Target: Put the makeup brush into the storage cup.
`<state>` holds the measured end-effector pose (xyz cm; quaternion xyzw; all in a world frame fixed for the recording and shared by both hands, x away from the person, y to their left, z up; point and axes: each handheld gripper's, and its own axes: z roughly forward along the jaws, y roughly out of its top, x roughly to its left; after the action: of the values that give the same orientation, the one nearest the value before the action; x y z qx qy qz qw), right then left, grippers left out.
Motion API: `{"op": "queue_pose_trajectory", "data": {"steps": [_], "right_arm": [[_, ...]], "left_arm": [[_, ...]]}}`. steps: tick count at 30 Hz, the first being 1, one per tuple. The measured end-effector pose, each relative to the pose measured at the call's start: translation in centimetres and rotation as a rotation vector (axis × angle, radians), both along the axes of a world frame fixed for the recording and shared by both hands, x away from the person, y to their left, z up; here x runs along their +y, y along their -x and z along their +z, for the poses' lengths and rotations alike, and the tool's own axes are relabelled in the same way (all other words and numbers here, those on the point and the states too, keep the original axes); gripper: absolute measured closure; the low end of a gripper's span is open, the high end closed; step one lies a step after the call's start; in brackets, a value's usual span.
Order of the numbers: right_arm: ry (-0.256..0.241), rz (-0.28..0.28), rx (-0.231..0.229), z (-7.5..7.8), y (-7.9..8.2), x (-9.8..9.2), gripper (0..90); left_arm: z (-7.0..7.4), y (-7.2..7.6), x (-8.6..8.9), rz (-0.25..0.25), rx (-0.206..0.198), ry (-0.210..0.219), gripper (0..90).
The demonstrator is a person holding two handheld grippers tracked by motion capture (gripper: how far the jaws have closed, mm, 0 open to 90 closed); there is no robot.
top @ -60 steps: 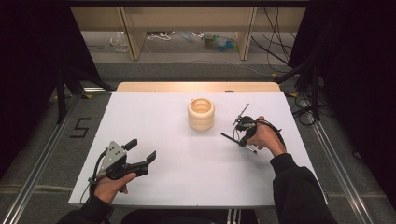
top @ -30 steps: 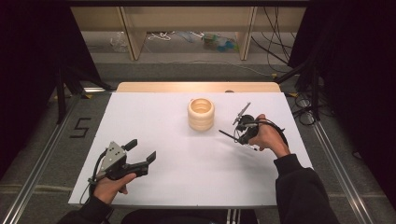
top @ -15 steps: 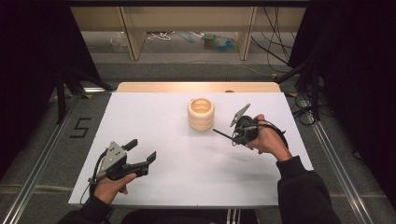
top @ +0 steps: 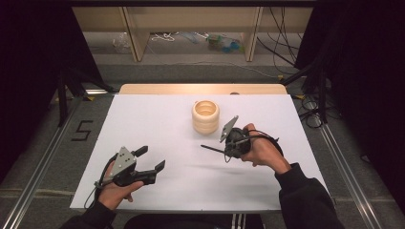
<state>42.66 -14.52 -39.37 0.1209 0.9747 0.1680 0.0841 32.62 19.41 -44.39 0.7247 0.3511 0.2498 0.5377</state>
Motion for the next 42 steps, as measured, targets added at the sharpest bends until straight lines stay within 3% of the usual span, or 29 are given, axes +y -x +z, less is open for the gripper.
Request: {"op": "queue_pose_trajectory", "data": {"steps": [10,13,22,33,34,35,36,42], "right_arm": [[0.005,0.08,-0.011,0.0,1.3,1.9,84.1],[0.023,0.116,-0.038,0.0,1.6,2.5,84.0],[0.042,0.166,-0.043,0.0,2.7,3.8,84.1],[0.062,0.19,-0.027,0.0,3.8,5.2,84.0],[0.061,0.206,-0.027,-0.1,3.8,5.3,84.0],[0.069,0.2,-0.02,-0.1,4.0,5.4,84.0],[0.071,0.222,-0.03,-0.2,4.0,5.6,84.0],[0.073,0.233,-0.028,-0.2,4.3,6.0,84.0]], "left_arm": [[-0.3,0.1,-0.7,-0.053,0.019,-0.041,19.2],[-0.3,0.1,-1.0,-0.067,0.031,-0.032,18.9],[-0.2,0.3,-1.5,-0.092,0.046,-0.042,17.9],[0.0,0.6,-2.3,-0.132,0.03,-0.093,20.1],[0.0,0.6,-2.6,-0.152,0.001,-0.12,20.1],[0.0,0.7,-2.7,-0.159,-0.003,-0.137,20.7],[0.0,0.8,-3.0,-0.174,0.012,-0.141,21.3],[-0.1,0.9,-3.3,-0.22,0.055,-0.15,22.6]]}}
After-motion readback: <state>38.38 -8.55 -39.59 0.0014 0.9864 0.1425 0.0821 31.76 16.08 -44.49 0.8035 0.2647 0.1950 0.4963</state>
